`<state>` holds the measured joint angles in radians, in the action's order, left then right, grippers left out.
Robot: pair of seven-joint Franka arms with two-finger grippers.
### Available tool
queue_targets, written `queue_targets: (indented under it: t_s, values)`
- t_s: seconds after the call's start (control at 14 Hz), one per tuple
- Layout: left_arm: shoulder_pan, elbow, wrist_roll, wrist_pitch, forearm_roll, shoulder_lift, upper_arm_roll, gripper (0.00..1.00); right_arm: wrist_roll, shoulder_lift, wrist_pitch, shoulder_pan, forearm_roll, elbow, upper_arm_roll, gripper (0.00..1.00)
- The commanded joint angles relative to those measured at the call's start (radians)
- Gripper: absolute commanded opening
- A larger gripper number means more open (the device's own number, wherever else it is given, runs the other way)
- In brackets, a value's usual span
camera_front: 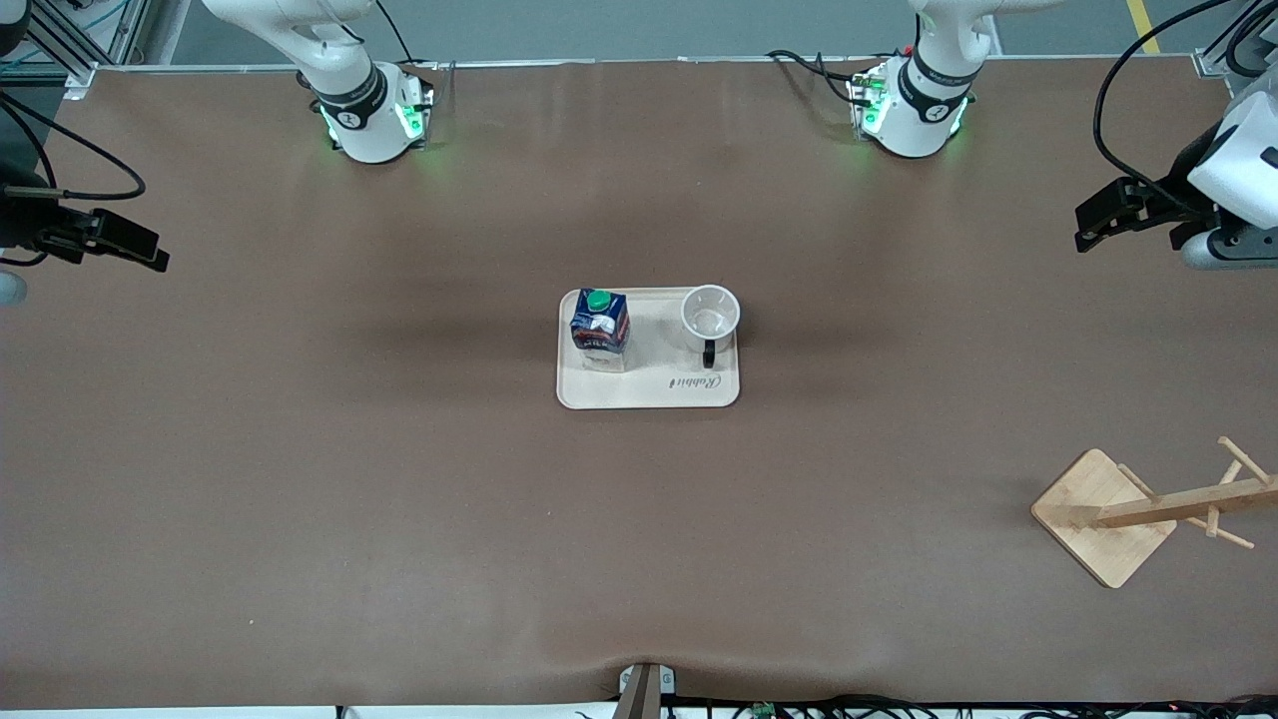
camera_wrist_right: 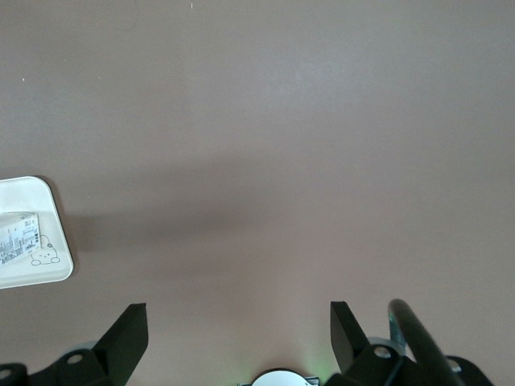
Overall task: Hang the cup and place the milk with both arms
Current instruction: 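Move the left gripper toward the white mug on the tray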
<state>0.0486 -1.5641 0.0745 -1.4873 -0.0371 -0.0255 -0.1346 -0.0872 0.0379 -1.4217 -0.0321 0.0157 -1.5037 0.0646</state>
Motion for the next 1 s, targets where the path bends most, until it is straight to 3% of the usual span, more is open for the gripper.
queue_targets:
  t_s: [0.0,0.5,0.93]
  values:
    - [0.000,0.024,-0.018,0.033,0.000,0.006,-0.002,1.00,0.009,0.000,0.013,-0.002,0.007,-0.003,0.006,1.00]
    - [0.004,0.062,-0.036,0.038,0.000,0.041,0.006,1.00,0.009,-0.001,0.012,0.003,0.009,-0.013,0.006,1.00]
    - [-0.009,-0.043,-0.009,0.004,0.022,0.045,-0.048,1.00,0.009,0.000,0.007,0.000,0.009,-0.018,0.008,1.00]
